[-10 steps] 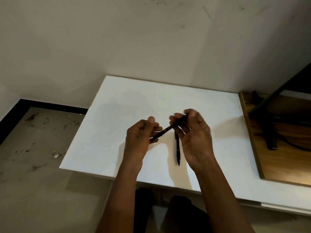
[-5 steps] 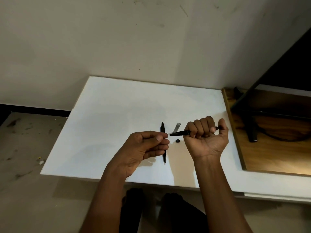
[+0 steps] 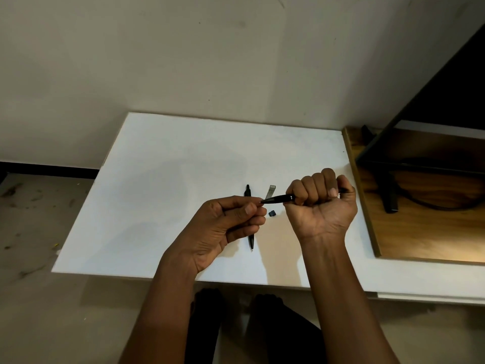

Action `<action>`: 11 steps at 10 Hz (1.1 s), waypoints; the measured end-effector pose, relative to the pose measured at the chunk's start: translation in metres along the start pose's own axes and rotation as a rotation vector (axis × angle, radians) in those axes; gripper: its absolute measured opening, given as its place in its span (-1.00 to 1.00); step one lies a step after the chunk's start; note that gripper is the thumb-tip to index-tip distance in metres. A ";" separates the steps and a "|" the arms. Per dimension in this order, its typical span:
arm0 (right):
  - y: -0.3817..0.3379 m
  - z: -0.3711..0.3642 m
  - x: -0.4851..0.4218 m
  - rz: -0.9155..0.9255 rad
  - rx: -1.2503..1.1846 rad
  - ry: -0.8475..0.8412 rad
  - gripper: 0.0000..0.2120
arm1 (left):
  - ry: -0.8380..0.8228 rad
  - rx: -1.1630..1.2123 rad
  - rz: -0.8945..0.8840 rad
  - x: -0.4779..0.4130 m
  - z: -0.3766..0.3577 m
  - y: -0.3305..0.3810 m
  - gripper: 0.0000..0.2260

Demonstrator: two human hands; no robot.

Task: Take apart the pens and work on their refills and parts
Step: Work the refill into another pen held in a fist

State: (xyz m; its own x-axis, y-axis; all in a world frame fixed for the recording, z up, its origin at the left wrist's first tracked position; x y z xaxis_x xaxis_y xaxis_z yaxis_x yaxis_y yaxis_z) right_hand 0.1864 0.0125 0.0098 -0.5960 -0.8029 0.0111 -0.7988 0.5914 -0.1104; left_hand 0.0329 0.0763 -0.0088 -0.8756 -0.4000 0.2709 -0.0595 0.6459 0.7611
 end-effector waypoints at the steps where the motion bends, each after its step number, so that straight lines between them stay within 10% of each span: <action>1: 0.000 -0.002 0.000 -0.007 -0.007 -0.014 -0.59 | -0.007 0.009 -0.003 0.000 -0.001 0.000 -0.74; 11: -0.002 -0.043 0.002 -0.054 0.470 -0.136 -0.55 | -0.027 -0.063 0.040 -0.002 0.000 -0.005 -0.75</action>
State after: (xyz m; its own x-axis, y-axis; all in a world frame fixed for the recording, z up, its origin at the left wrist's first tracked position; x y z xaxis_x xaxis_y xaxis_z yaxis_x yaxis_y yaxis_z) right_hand 0.1837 0.0127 0.0528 -0.5137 -0.8525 -0.0969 -0.6862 0.4761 -0.5500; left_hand 0.0349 0.0746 -0.0132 -0.8894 -0.3560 0.2866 0.0057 0.6184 0.7858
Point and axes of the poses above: each hand's wrist, its own x-axis away from the middle knuckle, its own z-axis out of the back of the hand, y = z × x, the point moved 5 cm from there along -x, towards the middle knuckle, and after that the axes turned 9 degrees about -y, right-handed, at the moved point
